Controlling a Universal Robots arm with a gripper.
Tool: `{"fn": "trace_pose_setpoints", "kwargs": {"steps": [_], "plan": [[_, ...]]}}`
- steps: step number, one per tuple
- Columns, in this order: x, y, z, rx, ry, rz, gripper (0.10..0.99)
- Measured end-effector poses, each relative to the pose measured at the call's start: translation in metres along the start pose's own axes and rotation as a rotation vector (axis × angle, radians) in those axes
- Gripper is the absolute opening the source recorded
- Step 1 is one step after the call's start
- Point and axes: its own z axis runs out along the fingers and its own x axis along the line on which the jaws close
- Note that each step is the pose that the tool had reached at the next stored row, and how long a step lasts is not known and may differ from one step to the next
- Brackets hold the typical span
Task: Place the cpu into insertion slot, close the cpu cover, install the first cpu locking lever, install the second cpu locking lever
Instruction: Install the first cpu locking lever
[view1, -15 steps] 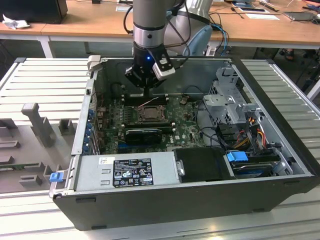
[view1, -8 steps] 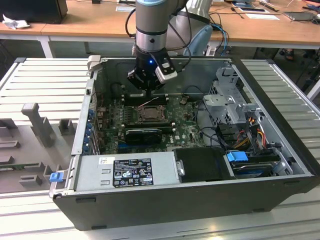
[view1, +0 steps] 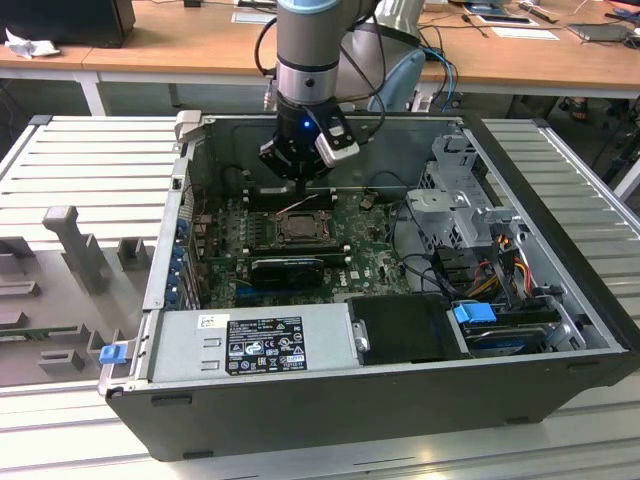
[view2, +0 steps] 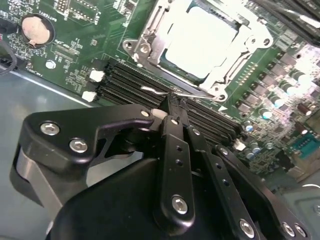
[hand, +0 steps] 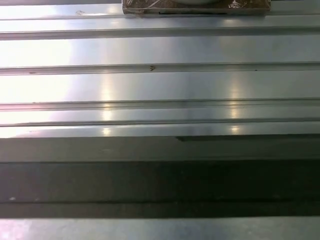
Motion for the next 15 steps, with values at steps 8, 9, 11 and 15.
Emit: {"fn": "trace_pose_setpoints", "kwargs": {"steps": [8, 9, 11, 15], "plan": [[-0.0025, -0.001, 0.003, 0.0, 0.0002, -0.005, 0.106], [-0.0033, -0.001, 0.0036, 0.0, 0.0005, -0.007, 0.106], [-0.0065, -0.001, 0.0045, 0.0, 0.0004, -0.008, 0.106], [-0.013, -0.0011, 0.0092, 0.0, 0.0007, -0.015, 0.106]]}}
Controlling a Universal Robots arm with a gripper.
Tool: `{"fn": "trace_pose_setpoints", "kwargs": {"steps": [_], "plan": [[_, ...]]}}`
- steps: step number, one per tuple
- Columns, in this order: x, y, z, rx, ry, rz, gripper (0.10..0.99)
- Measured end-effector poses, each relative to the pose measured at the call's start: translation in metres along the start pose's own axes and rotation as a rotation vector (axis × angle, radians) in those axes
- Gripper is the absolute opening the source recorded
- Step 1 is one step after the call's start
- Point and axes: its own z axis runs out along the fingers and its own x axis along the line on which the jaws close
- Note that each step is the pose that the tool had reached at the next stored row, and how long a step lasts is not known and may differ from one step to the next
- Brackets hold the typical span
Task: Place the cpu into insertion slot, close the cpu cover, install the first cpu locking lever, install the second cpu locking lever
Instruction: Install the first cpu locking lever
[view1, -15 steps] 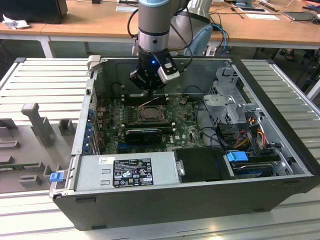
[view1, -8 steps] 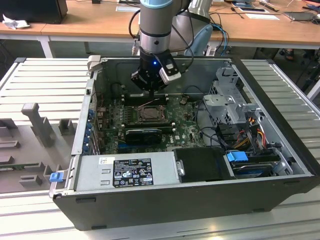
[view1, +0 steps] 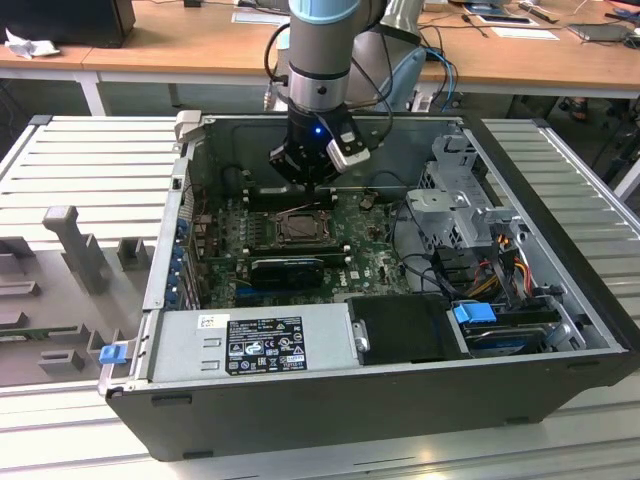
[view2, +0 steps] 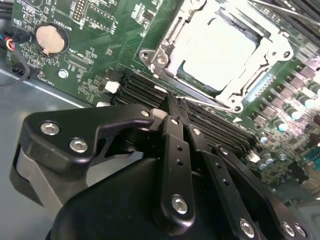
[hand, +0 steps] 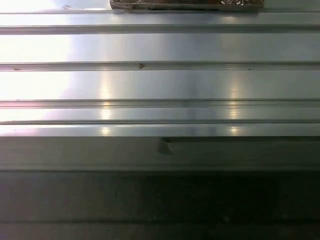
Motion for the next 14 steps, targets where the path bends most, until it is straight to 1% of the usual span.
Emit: {"fn": "trace_pose_setpoints", "kwargs": {"steps": [2, 4, 6, 14], "plan": [[-0.0003, -0.0001, 0.003, 0.0, 0.0, 0.0, 0.106], [-0.0003, -0.0003, 0.0076, 0.0, -0.0001, -0.001, 0.106], [-0.0003, -0.0004, 0.0095, 0.0, -0.0001, -0.001, 0.106], [-0.0019, -0.0016, 0.0125, 0.0, -0.0001, 0.001, 0.106]]}}
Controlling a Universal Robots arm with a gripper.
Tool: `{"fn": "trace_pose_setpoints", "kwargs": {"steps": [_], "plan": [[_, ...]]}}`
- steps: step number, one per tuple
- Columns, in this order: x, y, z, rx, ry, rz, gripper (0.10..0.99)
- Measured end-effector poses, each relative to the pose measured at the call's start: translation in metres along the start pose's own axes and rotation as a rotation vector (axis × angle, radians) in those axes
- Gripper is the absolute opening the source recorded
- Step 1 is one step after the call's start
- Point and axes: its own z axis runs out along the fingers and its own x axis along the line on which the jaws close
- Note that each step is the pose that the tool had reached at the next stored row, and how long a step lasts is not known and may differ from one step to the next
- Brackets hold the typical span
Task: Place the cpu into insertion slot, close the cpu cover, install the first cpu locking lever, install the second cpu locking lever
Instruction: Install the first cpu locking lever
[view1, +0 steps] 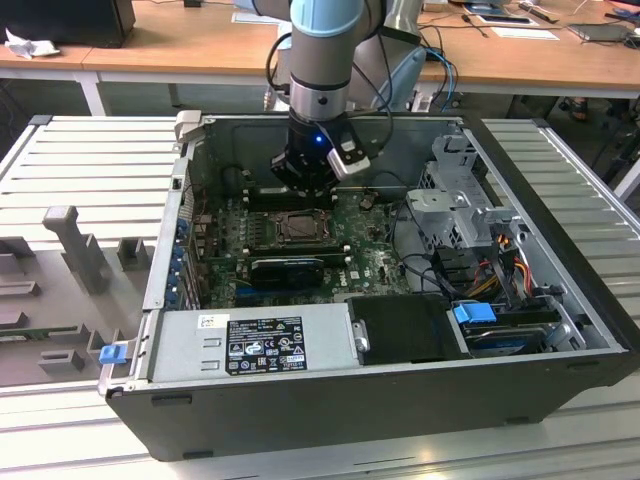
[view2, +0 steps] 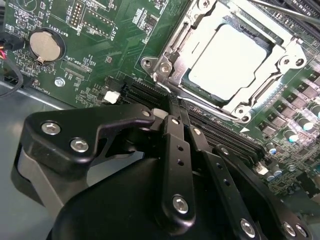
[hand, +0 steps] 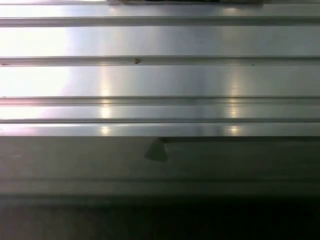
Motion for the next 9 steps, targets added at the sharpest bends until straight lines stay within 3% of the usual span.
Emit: {"fn": "trace_pose_setpoints", "kwargs": {"steps": [5, 9], "plan": [[0.0001, -0.0003, -0.0012, -0.001, 0.0002, 0.0, 0.106], [0.0028, 0.0001, -0.0096, -0.007, 0.0002, 0.0, 0.106]]}}
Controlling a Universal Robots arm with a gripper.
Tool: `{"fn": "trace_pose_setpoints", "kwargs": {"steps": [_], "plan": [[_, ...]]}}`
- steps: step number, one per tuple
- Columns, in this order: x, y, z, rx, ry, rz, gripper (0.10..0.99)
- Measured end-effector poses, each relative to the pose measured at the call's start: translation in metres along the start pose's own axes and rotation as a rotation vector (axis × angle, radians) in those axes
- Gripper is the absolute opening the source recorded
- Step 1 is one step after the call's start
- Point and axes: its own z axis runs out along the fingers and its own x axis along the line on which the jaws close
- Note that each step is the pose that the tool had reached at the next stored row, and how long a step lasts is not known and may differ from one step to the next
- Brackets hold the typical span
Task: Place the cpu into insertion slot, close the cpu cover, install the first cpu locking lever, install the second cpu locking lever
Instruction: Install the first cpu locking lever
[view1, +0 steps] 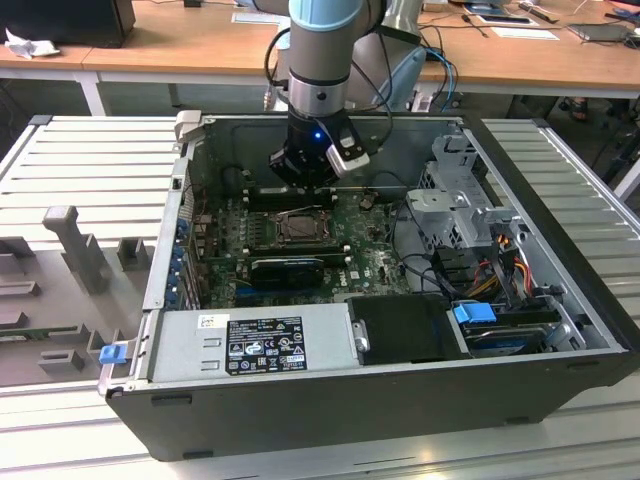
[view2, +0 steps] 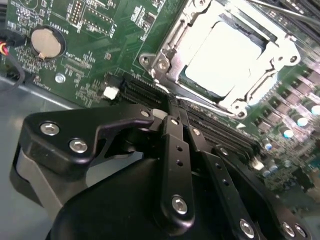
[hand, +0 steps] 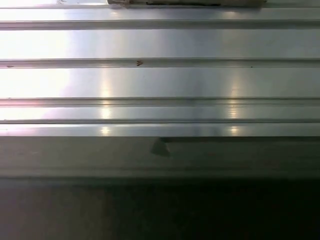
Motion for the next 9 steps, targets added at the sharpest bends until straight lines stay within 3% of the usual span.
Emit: {"fn": "trace_pose_setpoints", "kwargs": {"steps": [4, 9], "plan": [[0.0056, 0.0005, -0.0114, -0.005, -0.0008, 0.0, 0.106], [0.0093, -0.0009, -0.0125, -0.006, -0.0009, 0.0, 0.106]]}}
